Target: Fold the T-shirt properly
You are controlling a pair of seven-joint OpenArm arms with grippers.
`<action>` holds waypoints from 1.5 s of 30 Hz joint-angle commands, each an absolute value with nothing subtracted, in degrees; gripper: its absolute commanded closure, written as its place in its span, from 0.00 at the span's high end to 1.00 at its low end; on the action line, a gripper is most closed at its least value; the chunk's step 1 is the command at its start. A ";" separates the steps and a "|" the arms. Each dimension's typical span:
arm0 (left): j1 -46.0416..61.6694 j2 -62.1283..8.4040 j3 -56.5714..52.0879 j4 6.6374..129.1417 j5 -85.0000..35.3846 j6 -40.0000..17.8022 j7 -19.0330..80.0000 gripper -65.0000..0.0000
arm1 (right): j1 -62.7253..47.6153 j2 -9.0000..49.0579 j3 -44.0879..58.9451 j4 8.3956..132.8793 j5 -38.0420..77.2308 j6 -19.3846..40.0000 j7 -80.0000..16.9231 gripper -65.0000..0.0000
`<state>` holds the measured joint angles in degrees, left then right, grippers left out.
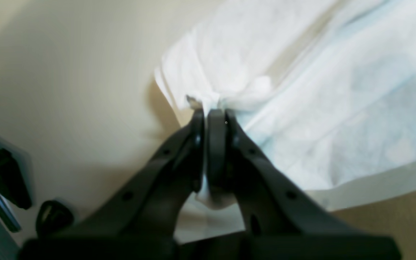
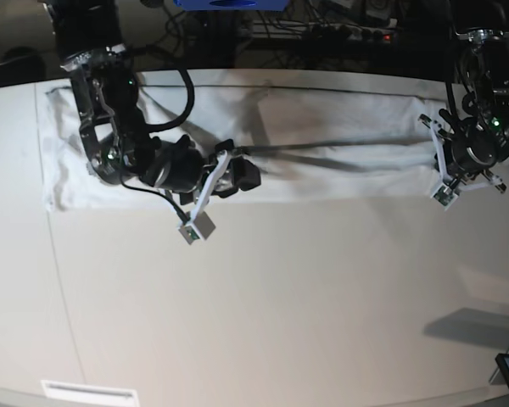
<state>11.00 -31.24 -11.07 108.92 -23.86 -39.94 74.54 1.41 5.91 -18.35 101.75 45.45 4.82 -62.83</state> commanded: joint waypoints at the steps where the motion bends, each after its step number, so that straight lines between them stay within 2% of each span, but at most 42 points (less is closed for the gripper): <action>1: 10.51 -32.48 -11.56 109.85 -23.43 -40.00 74.33 0.00 | 3.21 5.41 -18.07 101.58 46.29 4.97 -61.76 0.43; 6: 10.51 -32.48 -11.47 109.85 -23.43 -40.00 74.33 0.00 | 5.58 3.82 -18.51 95.69 46.20 5.32 -61.76 0.40; 7: 10.51 -32.48 -11.47 109.85 -23.43 -40.00 74.33 0.00 | 5.76 3.65 -18.51 94.90 46.20 5.32 -61.76 0.35; 11: 10.51 -32.48 -11.47 109.85 -23.43 -40.00 74.33 0.00 | 5.93 3.30 -18.51 92.09 46.20 5.32 -61.76 0.06; 12: 10.51 -32.40 -11.47 109.85 -23.43 -40.00 74.33 0.00 | 5.93 3.30 -18.51 91.47 46.20 5.32 -61.76 0.03; 20: 9.80 -31.96 -12.26 109.85 -23.43 -40.00 74.33 0.01 | 1.54 3.38 -18.51 91.38 46.46 5.32 -61.76 0.04; 27: 7.69 -29.85 -12.35 109.85 -23.60 -40.00 74.33 0.28 | -3.12 3.65 -18.59 95.69 46.46 5.32 -61.93 0.04; 29: 6.46 -28.62 -12.35 109.85 -25.10 -40.00 74.33 0.33 | -4.53 3.65 -18.59 97.89 46.55 5.14 -62.20 0.04; 38: 0.66 -23.87 -22.64 109.23 -31.96 -40.00 74.86 0.34 | -7.96 4.53 -18.68 103.08 46.20 4.97 -62.29 0.04; 45: -5.23 -22.20 -24.40 105.54 -31.96 -40.00 79.34 0.34 | 0.84 4.62 -18.68 103.34 46.29 4.88 -68.88 0.04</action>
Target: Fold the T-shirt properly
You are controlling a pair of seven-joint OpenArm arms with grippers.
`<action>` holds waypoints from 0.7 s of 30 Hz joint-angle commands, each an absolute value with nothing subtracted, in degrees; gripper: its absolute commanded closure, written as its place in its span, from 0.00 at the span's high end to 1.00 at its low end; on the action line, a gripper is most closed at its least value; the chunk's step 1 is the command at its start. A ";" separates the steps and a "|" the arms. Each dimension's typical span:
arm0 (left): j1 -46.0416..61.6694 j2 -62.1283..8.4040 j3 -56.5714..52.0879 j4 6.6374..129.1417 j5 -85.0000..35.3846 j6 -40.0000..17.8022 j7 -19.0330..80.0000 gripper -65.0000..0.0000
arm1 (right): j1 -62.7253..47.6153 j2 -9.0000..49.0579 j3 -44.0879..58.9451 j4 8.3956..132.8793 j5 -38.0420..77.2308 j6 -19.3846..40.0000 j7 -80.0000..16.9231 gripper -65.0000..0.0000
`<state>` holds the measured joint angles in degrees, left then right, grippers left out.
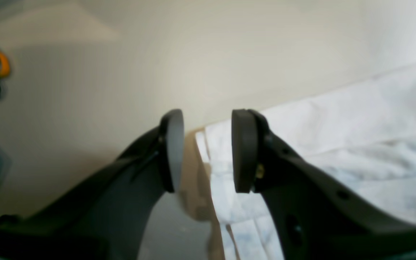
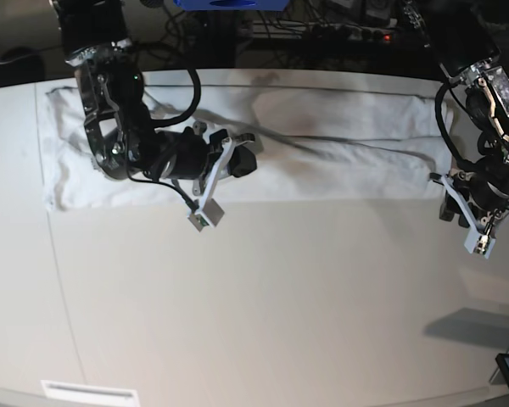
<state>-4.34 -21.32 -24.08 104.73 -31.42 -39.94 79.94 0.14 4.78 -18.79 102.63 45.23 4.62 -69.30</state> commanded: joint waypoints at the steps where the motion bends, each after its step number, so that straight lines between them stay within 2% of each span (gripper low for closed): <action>1: -5.41 -21.93 -24.48 104.75 -31.69 -40.00 79.34 0.34 | 1.63 4.53 -18.68 101.41 46.20 4.88 -68.70 0.04; 5: -7.34 -21.32 -24.48 100.00 -31.60 -40.00 79.25 0.34 | 5.93 4.53 -18.68 93.49 46.20 5.14 -68.62 0.04; 14: -10.15 -21.14 -24.48 93.76 -31.60 -40.00 79.08 0.34 | 10.51 4.44 -18.95 85.32 46.20 5.32 -65.89 0.04; 21: -11.38 -21.32 -24.04 93.58 -31.52 -40.00 79.08 0.34 | 8.40 7.60 -29.58 82.95 46.20 5.23 -60.62 0.04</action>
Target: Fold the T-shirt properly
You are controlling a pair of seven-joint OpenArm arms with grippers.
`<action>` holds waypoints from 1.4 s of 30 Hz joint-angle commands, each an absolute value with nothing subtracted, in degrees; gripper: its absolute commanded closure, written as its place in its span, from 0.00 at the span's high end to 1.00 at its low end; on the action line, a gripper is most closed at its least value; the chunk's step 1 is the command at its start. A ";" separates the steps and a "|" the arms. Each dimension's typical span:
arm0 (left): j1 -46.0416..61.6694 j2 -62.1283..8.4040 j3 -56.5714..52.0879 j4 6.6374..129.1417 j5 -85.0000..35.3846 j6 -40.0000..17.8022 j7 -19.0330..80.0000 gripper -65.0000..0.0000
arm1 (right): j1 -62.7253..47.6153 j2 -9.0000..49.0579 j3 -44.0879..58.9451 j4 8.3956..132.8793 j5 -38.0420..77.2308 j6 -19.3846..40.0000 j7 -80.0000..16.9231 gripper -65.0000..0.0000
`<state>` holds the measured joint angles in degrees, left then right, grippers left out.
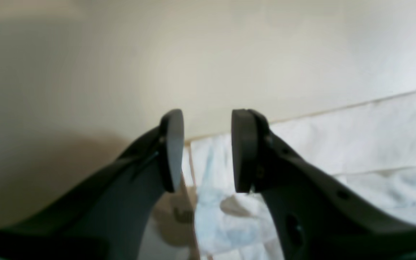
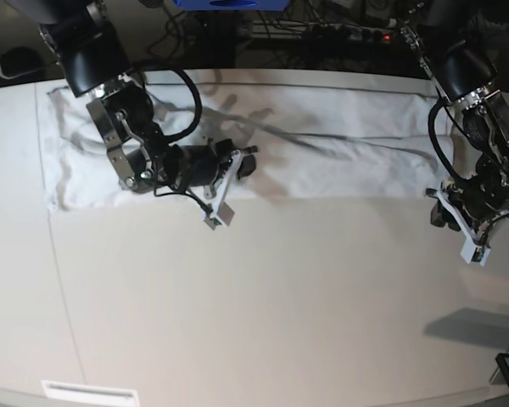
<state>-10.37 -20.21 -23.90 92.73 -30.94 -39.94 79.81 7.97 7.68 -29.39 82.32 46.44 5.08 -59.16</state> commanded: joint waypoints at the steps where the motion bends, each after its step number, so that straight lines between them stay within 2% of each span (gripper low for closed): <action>1: -11.38 -21.32 -24.04 93.58 -31.52 -40.00 79.08 0.34 | 7.87 8.13 -30.55 82.95 46.20 5.23 -60.09 0.04; 12: -11.21 -20.00 -23.87 90.42 -28.26 -40.00 78.99 0.34 | 4.70 9.45 -32.40 84.97 46.11 5.14 -59.38 0.04; 24: -11.12 -20.00 -23.87 90.59 -28.35 -40.00 78.99 0.34 | 13.93 9.36 -32.40 73.54 46.11 5.41 -56.04 0.04; 42: -12.53 -18.95 -23.87 90.95 -28.44 -40.00 78.99 0.34 | 22.37 9.54 -32.13 66.15 46.46 7.34 -53.23 0.04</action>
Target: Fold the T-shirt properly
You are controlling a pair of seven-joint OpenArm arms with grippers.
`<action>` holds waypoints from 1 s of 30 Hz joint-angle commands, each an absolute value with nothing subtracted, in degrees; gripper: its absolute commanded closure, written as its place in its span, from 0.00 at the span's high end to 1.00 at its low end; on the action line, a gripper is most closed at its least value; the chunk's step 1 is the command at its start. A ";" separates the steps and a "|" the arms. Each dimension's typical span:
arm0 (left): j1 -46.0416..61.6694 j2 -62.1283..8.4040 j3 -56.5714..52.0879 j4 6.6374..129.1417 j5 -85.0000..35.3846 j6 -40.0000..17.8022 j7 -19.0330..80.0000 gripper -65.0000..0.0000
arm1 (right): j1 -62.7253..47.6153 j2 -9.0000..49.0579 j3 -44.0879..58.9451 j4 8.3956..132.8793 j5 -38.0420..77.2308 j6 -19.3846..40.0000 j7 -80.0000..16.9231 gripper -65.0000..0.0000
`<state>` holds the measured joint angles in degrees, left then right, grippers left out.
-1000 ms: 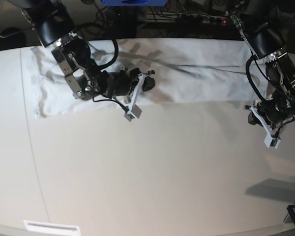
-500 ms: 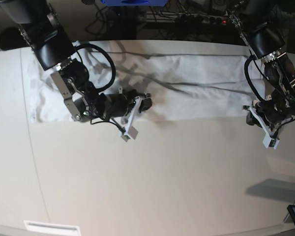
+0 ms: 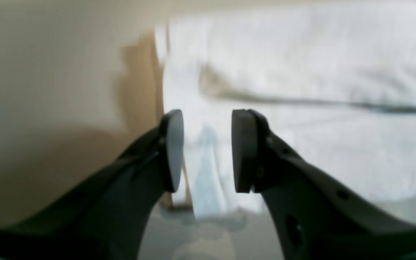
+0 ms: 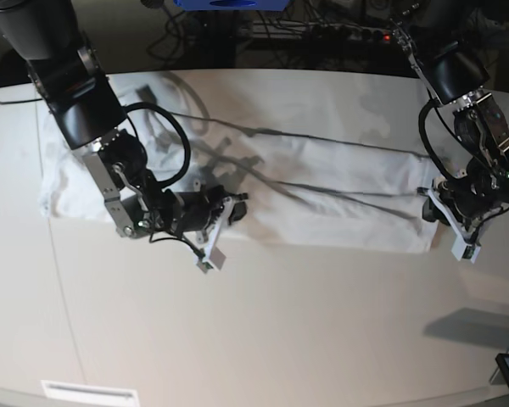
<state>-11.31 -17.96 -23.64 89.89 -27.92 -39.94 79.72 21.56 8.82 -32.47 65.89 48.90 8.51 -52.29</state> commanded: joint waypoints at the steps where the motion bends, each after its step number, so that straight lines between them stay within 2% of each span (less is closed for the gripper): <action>1: -12.44 -18.68 -23.87 90.95 -28.44 -40.00 78.99 0.34 | 22.37 9.63 -32.13 67.21 46.37 7.43 -53.32 0.04; 8: -12.00 -18.33 -23.78 91.74 -28.44 -40.00 78.99 0.34 | 19.38 9.80 -32.31 77.41 46.37 7.43 -53.41 0.04; 15: -7.96 -18.59 -24.31 101.76 -28.44 -40.00 79.08 0.34 | 17.89 10.51 -32.40 86.20 46.55 7.43 -53.85 0.04; 20: -10.95 -18.07 -23.87 98.24 -28.18 -40.00 79.34 0.35 | 17.89 10.15 -32.13 88.48 46.64 7.43 -56.84 0.04; 26: -12.09 -14.02 -24.57 96.13 -28.44 -40.00 80.00 0.35 | 16.31 10.24 -31.96 88.92 46.64 7.16 -57.01 0.04; 28: -12.18 -12.88 -25.89 96.13 -28.44 -40.00 80.00 0.43 | 15.60 10.24 -31.96 88.92 46.46 7.16 -57.01 0.04; 30: -12.18 -12.18 -27.65 96.13 -28.44 -40.00 80.00 0.57 | 14.81 10.24 -31.96 89.01 46.46 7.16 -57.01 0.04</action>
